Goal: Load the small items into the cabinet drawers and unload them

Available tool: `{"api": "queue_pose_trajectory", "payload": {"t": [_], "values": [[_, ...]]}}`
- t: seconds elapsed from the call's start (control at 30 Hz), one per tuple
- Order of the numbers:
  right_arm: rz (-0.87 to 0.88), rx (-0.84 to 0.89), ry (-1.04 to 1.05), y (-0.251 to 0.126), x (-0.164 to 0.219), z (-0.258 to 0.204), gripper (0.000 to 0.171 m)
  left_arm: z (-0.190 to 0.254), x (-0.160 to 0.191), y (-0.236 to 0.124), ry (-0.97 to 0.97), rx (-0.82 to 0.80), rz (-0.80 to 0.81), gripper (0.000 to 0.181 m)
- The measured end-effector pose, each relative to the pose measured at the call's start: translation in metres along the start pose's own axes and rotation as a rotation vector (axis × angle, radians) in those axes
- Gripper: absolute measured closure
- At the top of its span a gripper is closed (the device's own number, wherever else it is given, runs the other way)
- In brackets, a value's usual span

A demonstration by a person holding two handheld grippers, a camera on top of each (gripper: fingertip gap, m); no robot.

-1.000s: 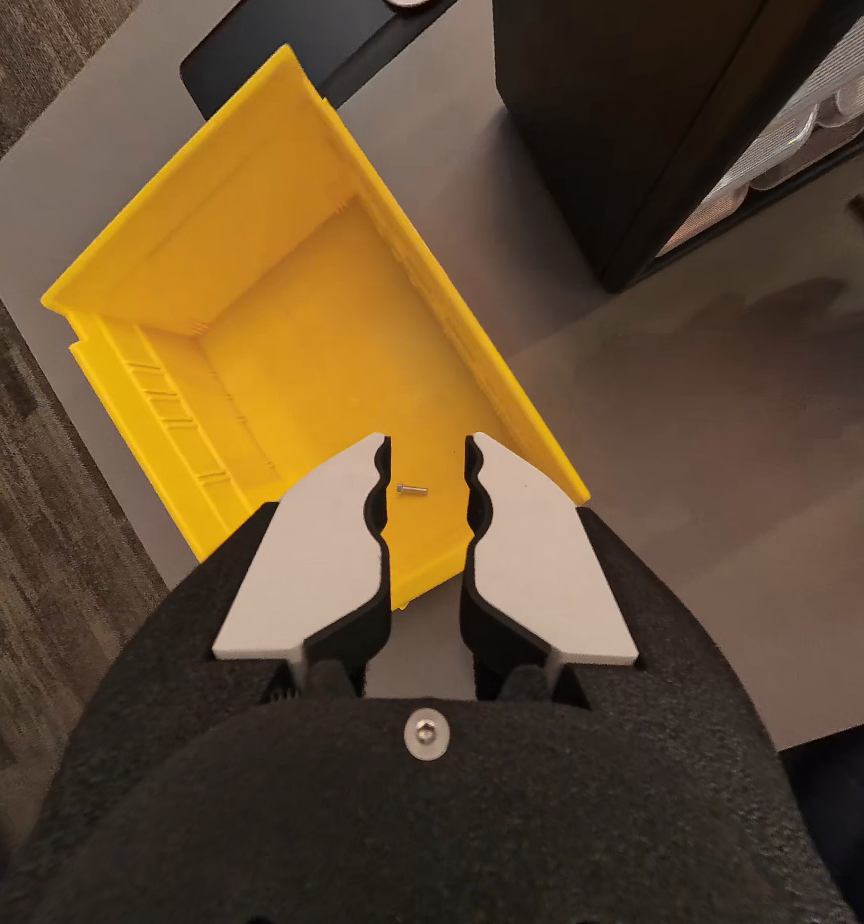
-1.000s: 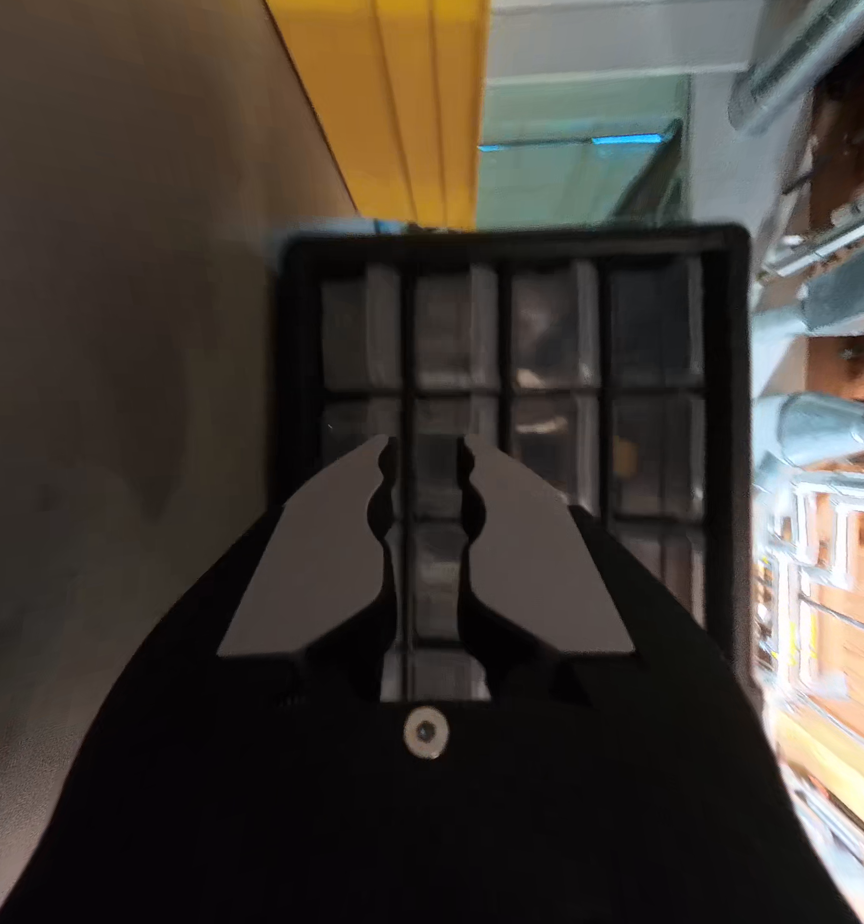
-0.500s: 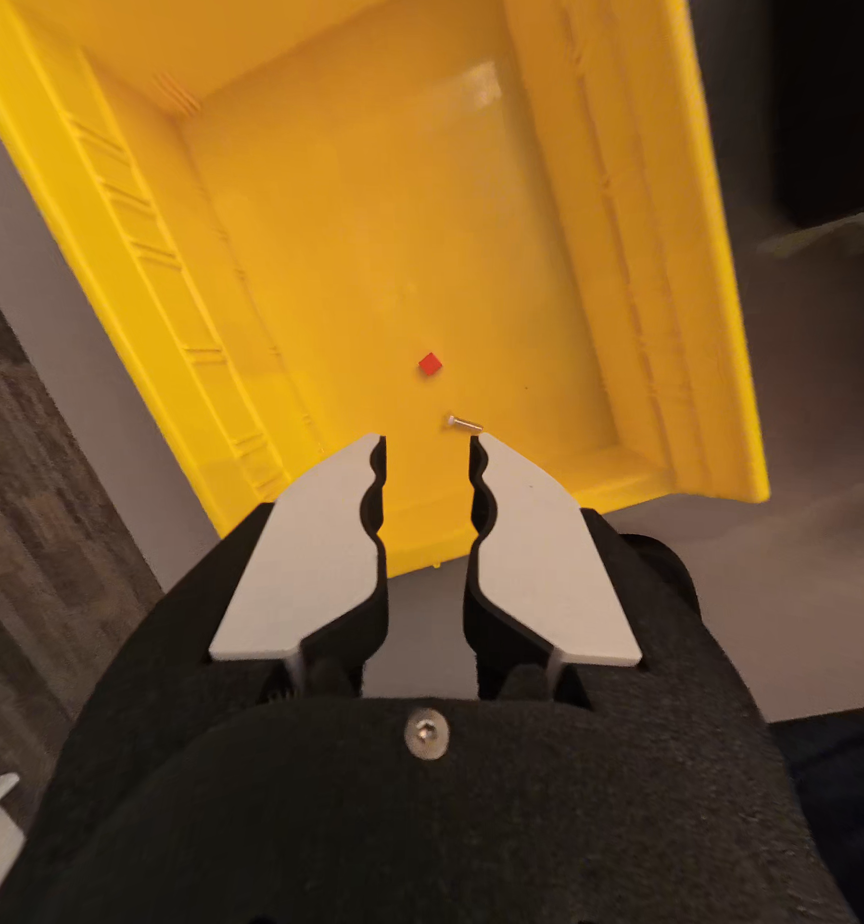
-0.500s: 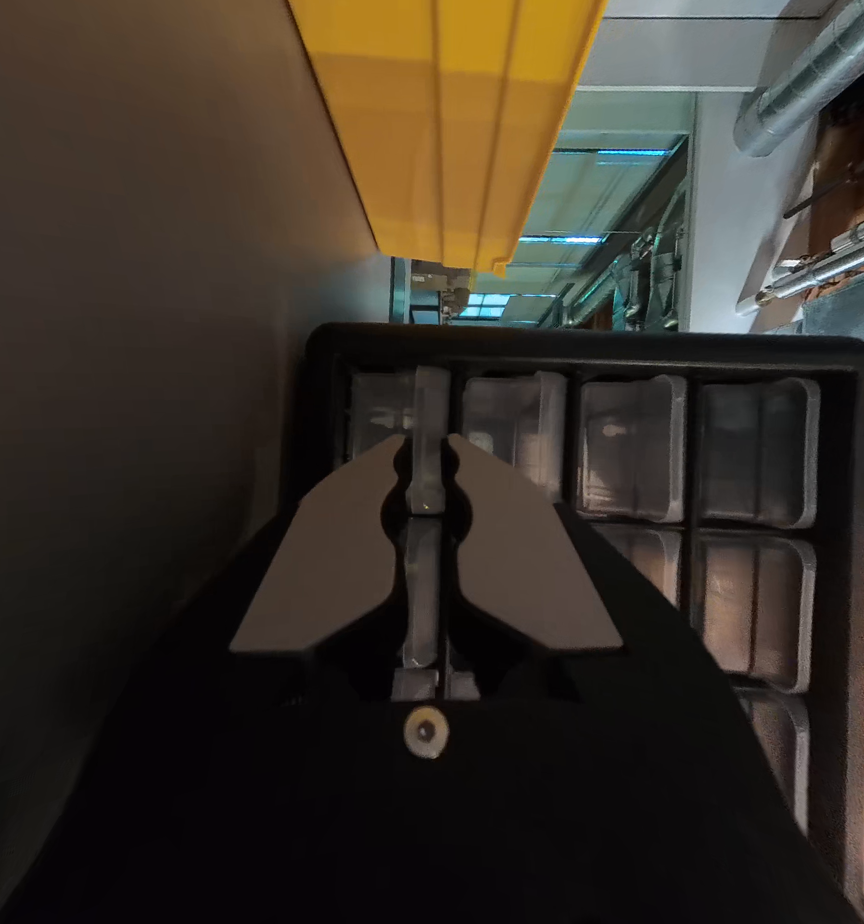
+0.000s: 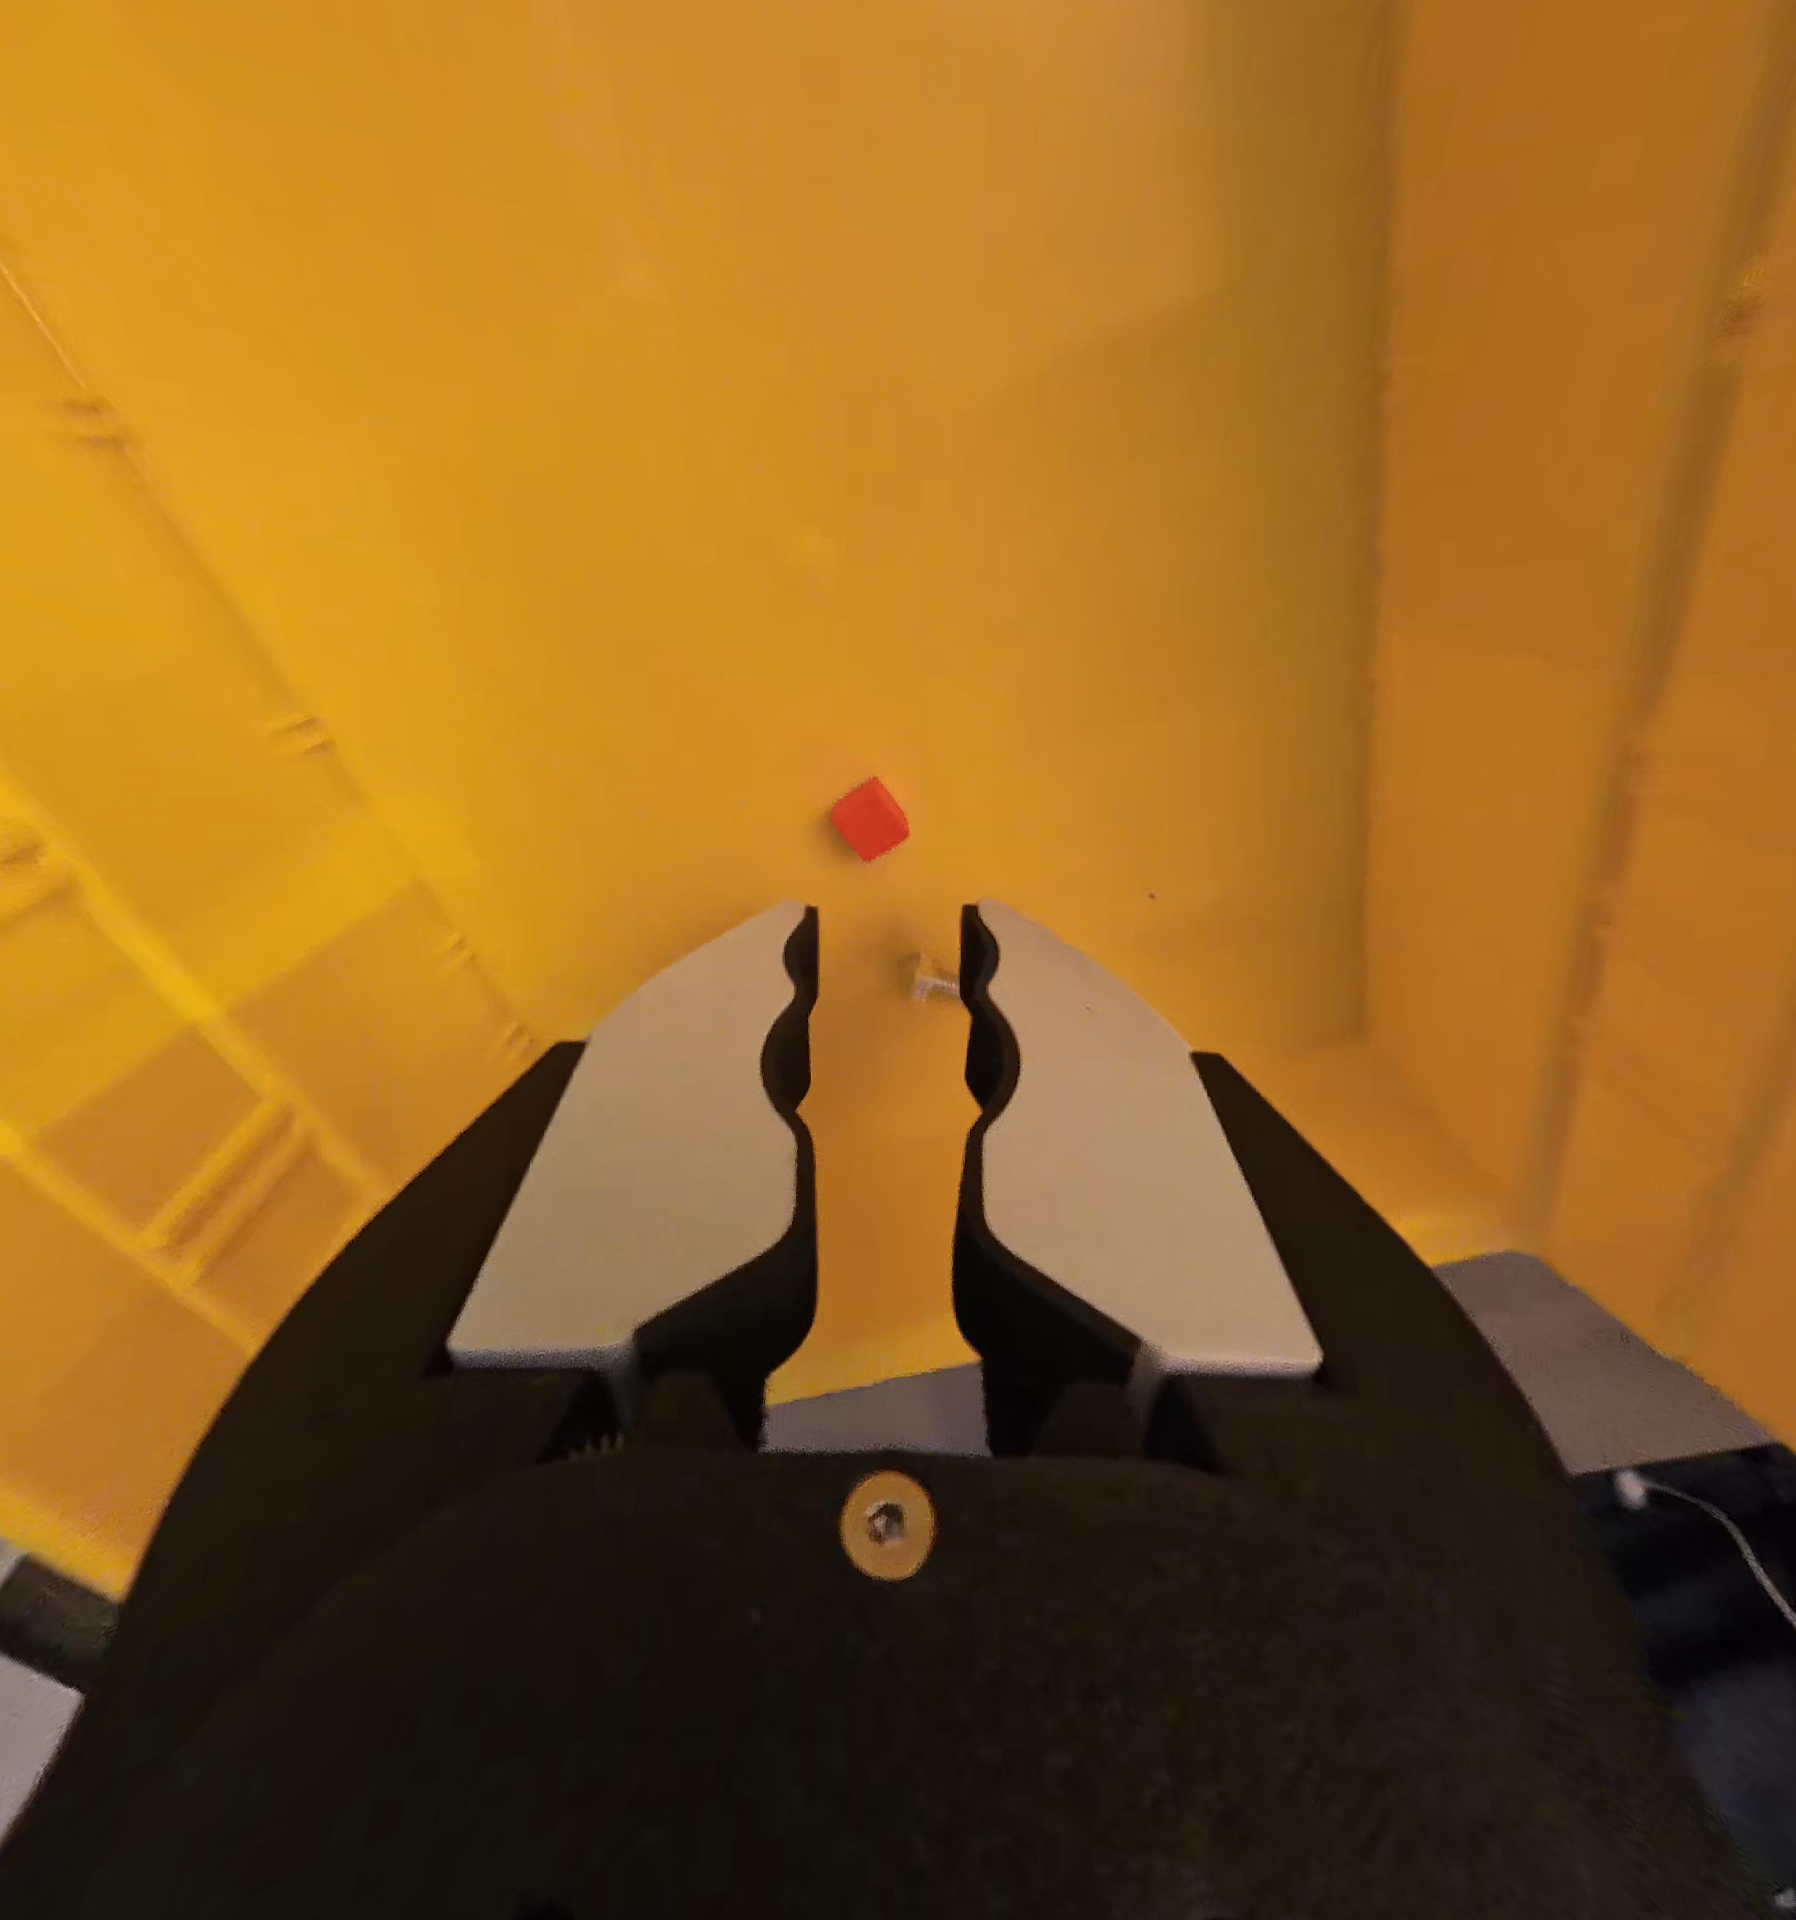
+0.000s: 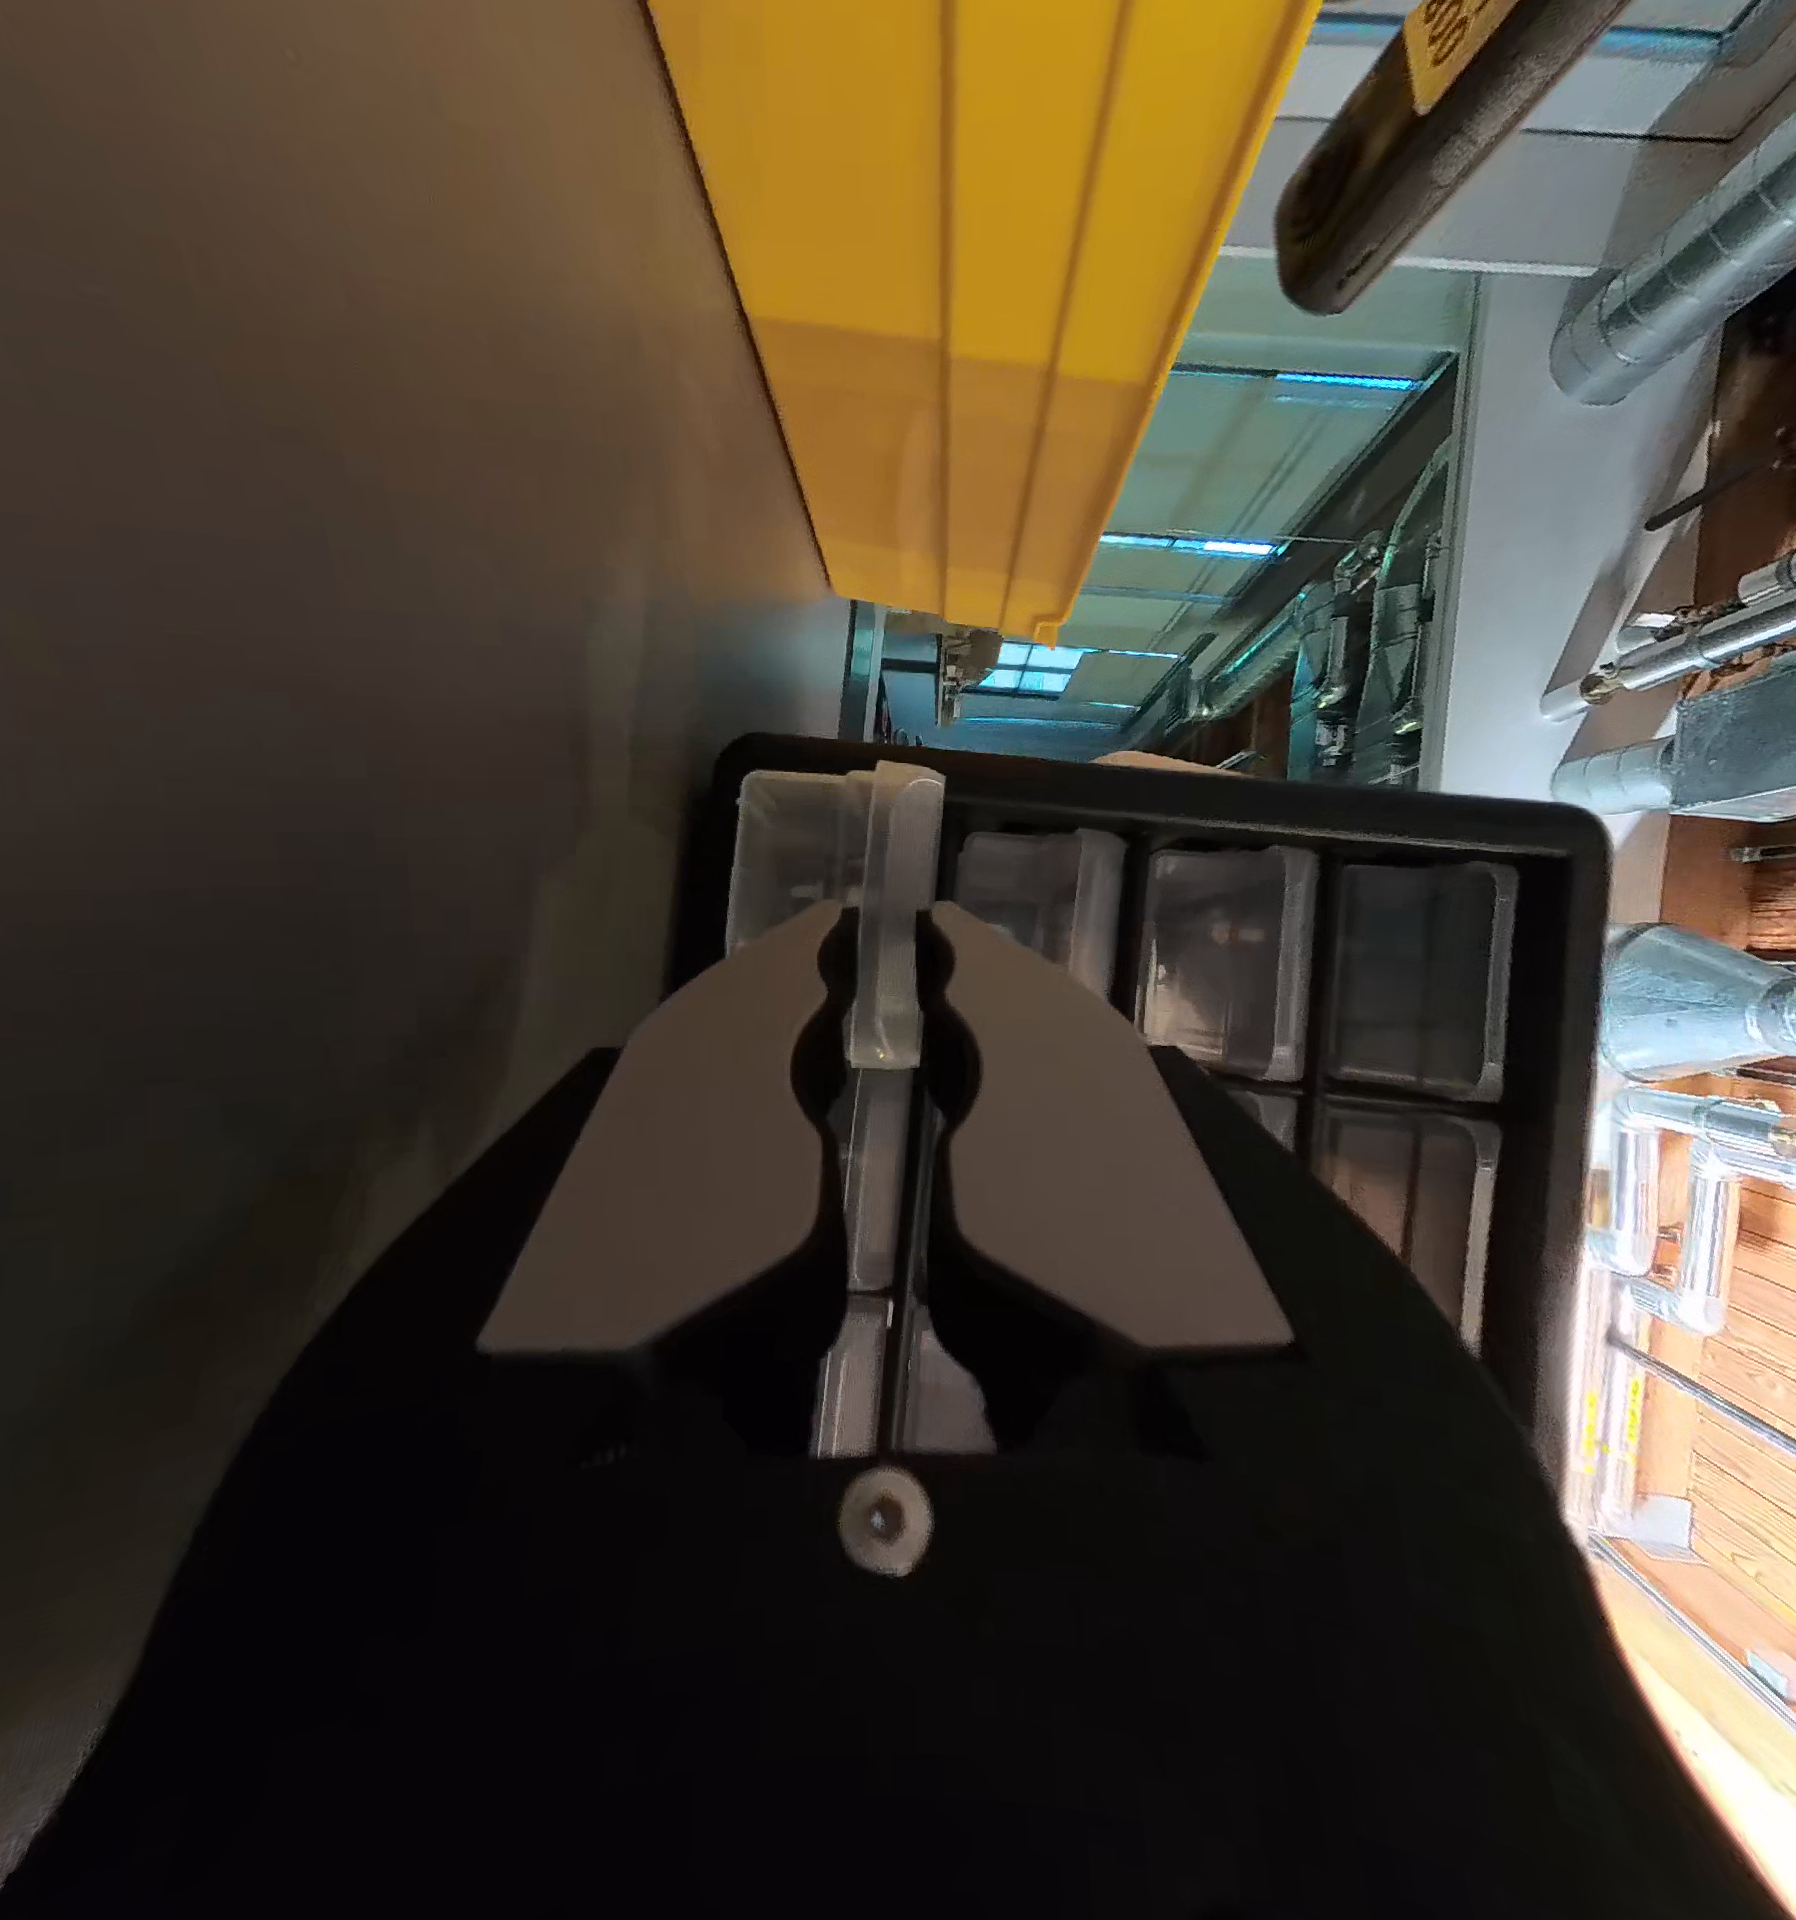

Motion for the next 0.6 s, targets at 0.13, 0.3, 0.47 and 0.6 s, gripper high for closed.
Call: {"api": "queue_pose_trajectory", "payload": {"t": [0.13,0.3,0.47,0.6], "values": [[-0.002,-0.012,-0.006,-0.005,-0.004,0.001,0.160,-0.007,-0.002,0.009,-0.083,0.020,-0.008,0.157],[-0.008,-0.032,-0.006,-0.011,-0.005,0.003,0.159,-0.009,-0.011,0.011,-0.144,0.069,0.046,0.161],[-0.002,-0.032,-0.011,-0.015,-0.008,0.004,0.159,-0.010,-0.012,0.015,-0.148,0.034,0.027,0.165],[-0.005,-0.038,-0.013,-0.016,-0.009,0.004,0.159,-0.010,-0.013,0.015,-0.140,0.017,0.023,0.168]]}}
Point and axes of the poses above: each gripper's, where its closed fingertips meet, y out along the fingers, x out of its underside, z = x × y across the jaws, the point moved 6 cm from there along -y, back along the fingers, and after that the axes turned 10 degrees about x, right-handed, at the moved point
